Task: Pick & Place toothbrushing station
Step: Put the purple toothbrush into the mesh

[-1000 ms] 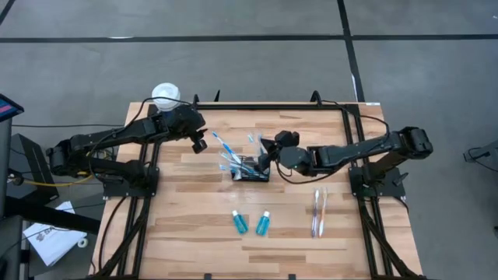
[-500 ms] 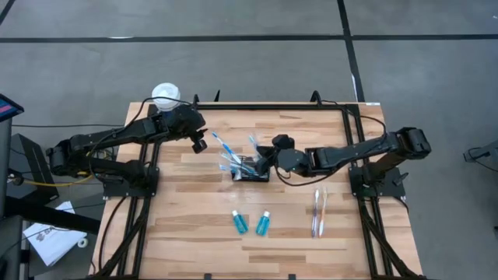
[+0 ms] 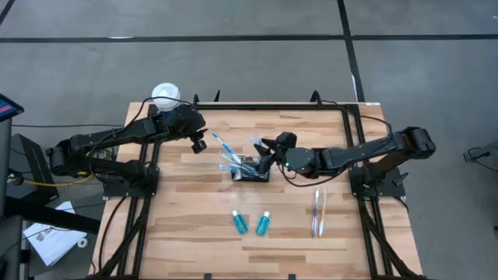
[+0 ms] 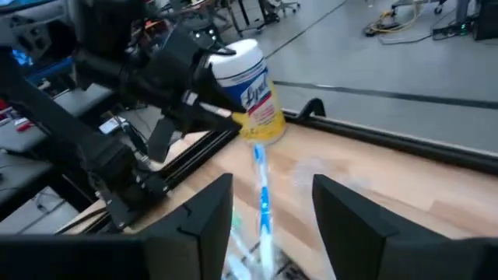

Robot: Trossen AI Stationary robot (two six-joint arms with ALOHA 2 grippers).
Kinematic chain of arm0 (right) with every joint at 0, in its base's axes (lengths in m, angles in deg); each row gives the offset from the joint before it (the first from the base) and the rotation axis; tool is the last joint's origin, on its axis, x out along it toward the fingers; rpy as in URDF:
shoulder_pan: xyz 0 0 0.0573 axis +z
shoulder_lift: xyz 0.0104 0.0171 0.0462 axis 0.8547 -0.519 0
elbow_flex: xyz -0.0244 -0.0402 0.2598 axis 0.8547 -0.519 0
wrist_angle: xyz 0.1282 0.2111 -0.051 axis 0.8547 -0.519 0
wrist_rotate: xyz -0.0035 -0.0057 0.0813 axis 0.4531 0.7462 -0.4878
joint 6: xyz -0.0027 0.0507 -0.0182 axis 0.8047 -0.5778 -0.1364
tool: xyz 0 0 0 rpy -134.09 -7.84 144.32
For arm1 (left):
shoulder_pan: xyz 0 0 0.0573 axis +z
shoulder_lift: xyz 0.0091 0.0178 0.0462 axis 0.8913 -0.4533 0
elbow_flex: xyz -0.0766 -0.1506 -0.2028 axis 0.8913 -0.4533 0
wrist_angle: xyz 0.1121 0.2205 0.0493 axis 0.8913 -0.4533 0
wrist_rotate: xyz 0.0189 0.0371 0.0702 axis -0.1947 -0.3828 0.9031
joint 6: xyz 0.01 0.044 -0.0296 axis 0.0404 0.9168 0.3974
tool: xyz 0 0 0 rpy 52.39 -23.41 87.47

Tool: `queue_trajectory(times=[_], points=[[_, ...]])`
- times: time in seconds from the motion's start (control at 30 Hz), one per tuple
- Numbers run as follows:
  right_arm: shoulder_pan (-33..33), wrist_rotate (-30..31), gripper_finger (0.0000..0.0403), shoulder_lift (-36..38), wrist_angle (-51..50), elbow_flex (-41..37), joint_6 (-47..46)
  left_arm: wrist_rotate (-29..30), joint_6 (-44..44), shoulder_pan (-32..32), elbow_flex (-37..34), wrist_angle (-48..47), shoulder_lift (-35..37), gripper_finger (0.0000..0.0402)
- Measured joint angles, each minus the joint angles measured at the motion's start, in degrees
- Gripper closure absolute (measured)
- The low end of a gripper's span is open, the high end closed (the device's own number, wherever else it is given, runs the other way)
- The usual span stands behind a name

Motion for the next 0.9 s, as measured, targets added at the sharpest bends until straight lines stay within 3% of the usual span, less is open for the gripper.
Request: queue_trajectory(times=[0.4,0.53,0.6,0.7,0.8,0.9], points=[[1.8,3.6,0.0241,8.0,-1.0,0.4,7.4,0.0,1.1,0.0,0.0,0.0,0.0,0.0284],[4.3,7.3,0.0246,10.3,-12.7,2.9,5.8,0.0,1.1,0.8,0.0,0.3,0.0,0.0284],[5.6,7.3,0.0247,11.2,-28.6,4.3,-6.4,0.0,1.1,1.4,0.0,0.4,0.0,0.0284],[7.9,1.5,0.0245,11.2,-49.4,4.9,-30.6,0.0,1.1,1.7,0.0,0.4,0.0,0.0284],[12.4,-4.0,0.0238,9.5,-61.5,5.0,-48.9,0.0,1.1,1.7,0.0,0.4,0.0,0.0284],[15.6,-16.7,0.0230,7.1,-68.5,5.0,-62.6,0.0,1.1,1.7,0.0,0.5,0.0,0.0284]])
